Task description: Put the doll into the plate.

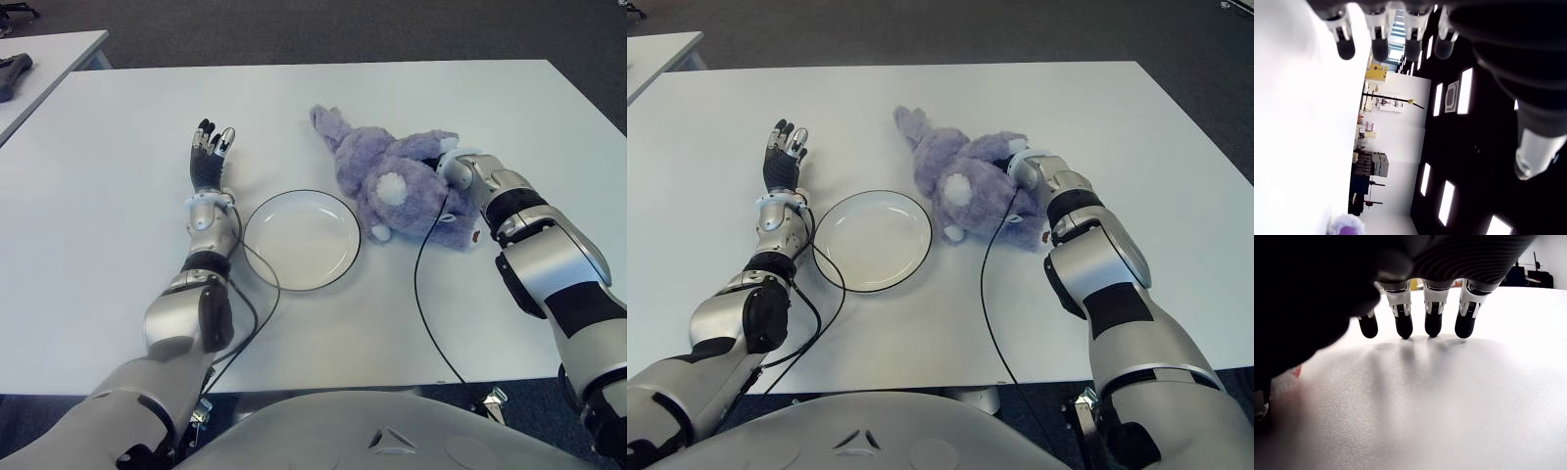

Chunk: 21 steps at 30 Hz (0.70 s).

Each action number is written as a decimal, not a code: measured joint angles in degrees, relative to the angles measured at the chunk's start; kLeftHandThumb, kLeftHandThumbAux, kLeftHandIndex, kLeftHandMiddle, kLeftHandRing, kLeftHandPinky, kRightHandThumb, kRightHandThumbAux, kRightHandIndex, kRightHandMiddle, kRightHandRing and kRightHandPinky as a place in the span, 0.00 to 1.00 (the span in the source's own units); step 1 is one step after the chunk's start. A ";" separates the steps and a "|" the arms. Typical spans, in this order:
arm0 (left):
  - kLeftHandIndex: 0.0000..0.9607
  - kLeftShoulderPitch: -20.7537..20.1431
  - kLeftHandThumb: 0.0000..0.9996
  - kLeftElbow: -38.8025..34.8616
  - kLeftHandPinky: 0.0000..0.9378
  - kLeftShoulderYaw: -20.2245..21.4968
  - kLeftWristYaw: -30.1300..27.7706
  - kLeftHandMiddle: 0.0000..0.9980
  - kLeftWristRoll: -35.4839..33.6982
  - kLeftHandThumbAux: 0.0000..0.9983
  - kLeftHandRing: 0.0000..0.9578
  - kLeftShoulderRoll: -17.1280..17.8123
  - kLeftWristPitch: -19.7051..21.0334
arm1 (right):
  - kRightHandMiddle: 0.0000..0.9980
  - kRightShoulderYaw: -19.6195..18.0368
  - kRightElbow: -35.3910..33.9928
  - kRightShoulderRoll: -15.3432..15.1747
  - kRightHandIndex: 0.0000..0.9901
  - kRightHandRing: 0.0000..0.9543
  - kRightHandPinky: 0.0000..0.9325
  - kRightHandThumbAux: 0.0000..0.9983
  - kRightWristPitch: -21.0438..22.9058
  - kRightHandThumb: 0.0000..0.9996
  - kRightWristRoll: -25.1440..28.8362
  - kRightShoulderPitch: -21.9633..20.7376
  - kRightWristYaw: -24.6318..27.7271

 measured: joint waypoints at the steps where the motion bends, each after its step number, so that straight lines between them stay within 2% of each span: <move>1: 0.01 -0.03 0.00 0.00 0.01 -0.03 0.00 0.07 0.00 0.60 0.04 -0.05 0.00 | 0.00 -0.17 0.03 -0.07 0.00 0.00 0.00 0.48 0.08 0.10 0.06 -0.01 -0.16; 13: 0.01 -0.41 0.00 0.00 0.01 -0.77 0.01 0.07 0.09 0.60 0.04 -0.82 0.00 | 0.00 -1.91 0.83 -2.20 0.00 0.00 0.00 0.51 1.43 0.07 0.23 -0.13 -2.81; 21: 0.01 -0.53 0.00 0.00 0.01 -0.74 0.01 0.06 0.07 0.60 0.04 -0.88 -0.03 | 0.00 -4.08 1.25 -4.55 0.00 0.00 0.00 0.53 4.38 0.04 0.61 -0.68 -4.12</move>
